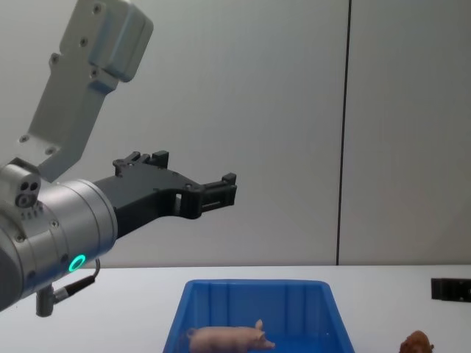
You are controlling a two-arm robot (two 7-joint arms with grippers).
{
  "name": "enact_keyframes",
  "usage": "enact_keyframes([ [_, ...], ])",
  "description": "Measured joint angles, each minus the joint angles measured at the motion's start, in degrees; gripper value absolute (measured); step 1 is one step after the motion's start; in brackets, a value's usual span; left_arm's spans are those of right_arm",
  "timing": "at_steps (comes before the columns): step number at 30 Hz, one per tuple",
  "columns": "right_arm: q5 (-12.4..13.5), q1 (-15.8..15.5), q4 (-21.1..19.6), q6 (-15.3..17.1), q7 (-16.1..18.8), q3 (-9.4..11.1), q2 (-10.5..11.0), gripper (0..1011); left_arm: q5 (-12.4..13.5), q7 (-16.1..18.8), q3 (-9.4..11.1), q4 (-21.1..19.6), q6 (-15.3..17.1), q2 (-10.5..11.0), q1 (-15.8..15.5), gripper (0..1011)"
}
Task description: Pick up the two dolls from the table and place them into the box.
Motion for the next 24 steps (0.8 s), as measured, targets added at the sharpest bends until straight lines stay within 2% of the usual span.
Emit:
enact_keyframes([
  [11, -0.4, 1.7, 2.3, -0.4, -2.4, -0.5, -1.9, 1001, 0.0, 0.0, 0.0, 0.0, 0.0, 0.0, 0.0, 1001],
  [24, 2.4, 4.6, 4.6, -0.1, -8.5, -0.9, -6.1, 1001, 0.0, 0.0, 0.0, 0.0, 0.0, 0.0, 0.0, 1001],
])
